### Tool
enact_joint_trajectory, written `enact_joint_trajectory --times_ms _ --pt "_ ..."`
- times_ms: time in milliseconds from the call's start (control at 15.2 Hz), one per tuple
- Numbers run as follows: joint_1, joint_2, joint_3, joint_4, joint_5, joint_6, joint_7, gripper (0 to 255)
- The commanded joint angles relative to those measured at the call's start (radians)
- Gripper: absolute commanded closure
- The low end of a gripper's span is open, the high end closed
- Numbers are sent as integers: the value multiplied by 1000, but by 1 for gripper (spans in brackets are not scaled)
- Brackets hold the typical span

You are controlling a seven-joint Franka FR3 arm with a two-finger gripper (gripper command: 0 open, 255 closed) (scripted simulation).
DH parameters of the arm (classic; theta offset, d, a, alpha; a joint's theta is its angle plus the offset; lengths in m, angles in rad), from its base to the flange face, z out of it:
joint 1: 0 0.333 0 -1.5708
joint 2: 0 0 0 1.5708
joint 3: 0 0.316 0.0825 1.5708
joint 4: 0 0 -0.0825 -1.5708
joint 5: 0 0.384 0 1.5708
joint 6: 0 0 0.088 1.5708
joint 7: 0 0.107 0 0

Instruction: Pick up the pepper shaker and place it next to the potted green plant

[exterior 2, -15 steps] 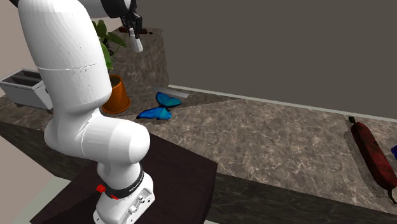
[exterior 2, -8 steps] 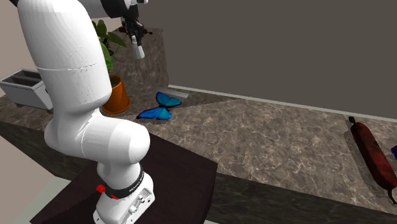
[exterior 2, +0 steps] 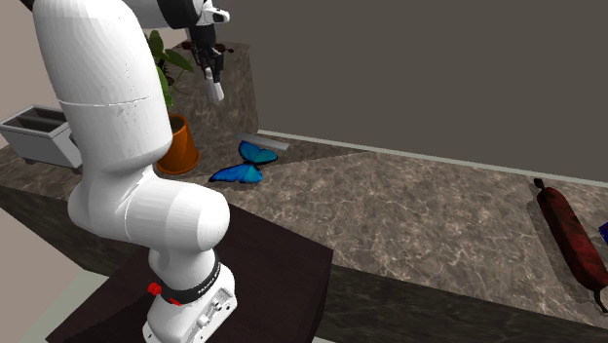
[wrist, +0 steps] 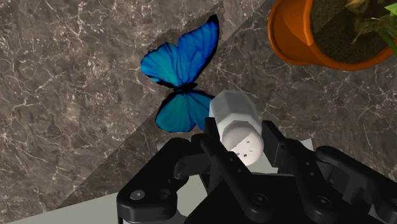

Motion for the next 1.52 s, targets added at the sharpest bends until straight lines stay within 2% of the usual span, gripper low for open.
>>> enact_joint_trajectory --times_ms 0,1452 --pt "0 5 -1 -19 -2 25 1 255" --pt "11 122 -16 -166 -46 283 25 255"
